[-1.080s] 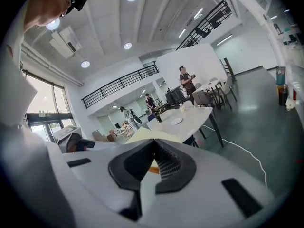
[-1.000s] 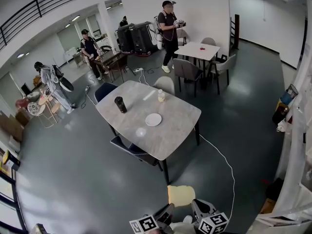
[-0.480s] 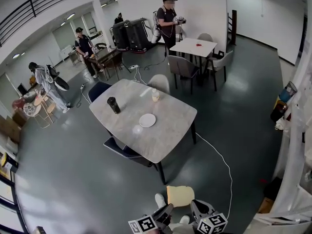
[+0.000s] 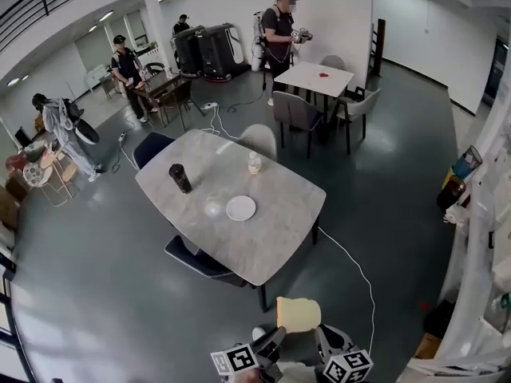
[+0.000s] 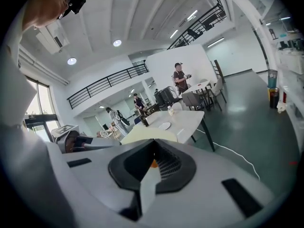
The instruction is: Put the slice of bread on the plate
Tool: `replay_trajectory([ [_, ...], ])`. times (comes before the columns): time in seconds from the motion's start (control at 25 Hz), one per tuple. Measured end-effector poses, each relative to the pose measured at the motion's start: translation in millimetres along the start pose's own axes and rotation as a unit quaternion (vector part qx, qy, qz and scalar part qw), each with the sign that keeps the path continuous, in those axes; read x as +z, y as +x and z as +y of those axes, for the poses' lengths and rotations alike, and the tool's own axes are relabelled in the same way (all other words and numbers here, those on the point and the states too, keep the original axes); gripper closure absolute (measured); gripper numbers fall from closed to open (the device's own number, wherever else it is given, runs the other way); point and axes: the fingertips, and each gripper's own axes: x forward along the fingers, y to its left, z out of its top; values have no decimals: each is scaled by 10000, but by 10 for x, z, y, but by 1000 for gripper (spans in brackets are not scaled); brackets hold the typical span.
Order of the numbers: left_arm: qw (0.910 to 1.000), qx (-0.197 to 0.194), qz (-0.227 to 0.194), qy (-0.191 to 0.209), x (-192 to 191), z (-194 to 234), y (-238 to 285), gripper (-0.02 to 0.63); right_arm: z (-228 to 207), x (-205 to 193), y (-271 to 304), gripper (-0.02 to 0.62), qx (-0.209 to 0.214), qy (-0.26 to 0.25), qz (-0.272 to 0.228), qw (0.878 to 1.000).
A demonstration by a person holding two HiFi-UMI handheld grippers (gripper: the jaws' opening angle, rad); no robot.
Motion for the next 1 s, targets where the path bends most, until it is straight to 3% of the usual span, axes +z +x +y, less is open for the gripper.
replay_trajectory([
  [0.4, 9990, -116, -437, -26, 1291, 236, -76, 517, 367, 510, 1024, 589, -13, -326, -90, 9994],
  [0.8, 9989, -253, -402, 46, 2038, 335, -26, 517, 667, 799, 1762, 589, 34, -445, -146, 9989],
  [1.0, 9991, -224, -351, 113, 2234, 524, -29, 517, 708, 735, 1994, 589, 14, -400, -171, 9991],
])
